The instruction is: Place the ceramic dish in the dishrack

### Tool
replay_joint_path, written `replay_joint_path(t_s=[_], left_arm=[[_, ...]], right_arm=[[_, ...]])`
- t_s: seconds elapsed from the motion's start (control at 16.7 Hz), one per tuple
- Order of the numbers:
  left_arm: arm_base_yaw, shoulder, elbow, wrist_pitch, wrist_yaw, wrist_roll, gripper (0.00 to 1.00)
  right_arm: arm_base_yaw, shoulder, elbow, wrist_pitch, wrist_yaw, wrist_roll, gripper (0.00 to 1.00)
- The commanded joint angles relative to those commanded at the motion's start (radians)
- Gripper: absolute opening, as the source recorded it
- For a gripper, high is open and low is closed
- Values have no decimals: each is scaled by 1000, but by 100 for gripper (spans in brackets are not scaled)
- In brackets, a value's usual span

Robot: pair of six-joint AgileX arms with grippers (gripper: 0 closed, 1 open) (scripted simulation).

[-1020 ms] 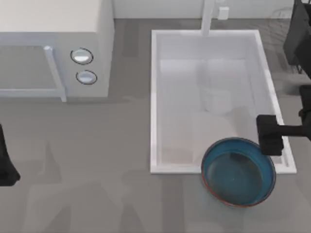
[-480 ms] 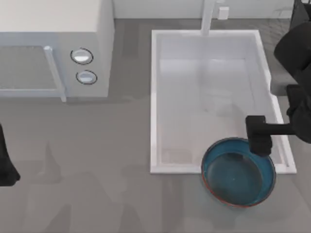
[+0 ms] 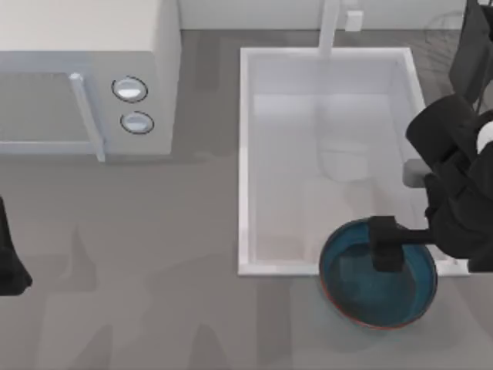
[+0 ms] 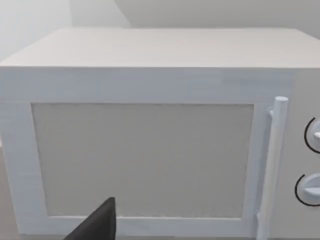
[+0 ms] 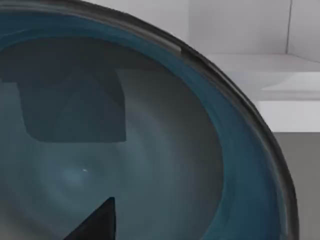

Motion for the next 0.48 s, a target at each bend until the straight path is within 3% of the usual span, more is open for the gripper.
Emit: replay_joint_path(t_s=[0.42, 0.48], left_arm=[[0, 0, 0, 0, 0, 0, 100], [0, 0, 0, 0, 0, 0, 100]], right_arm=[[-2, 40, -53, 79, 0, -2, 100], [-2, 40, -53, 79, 0, -2, 92]])
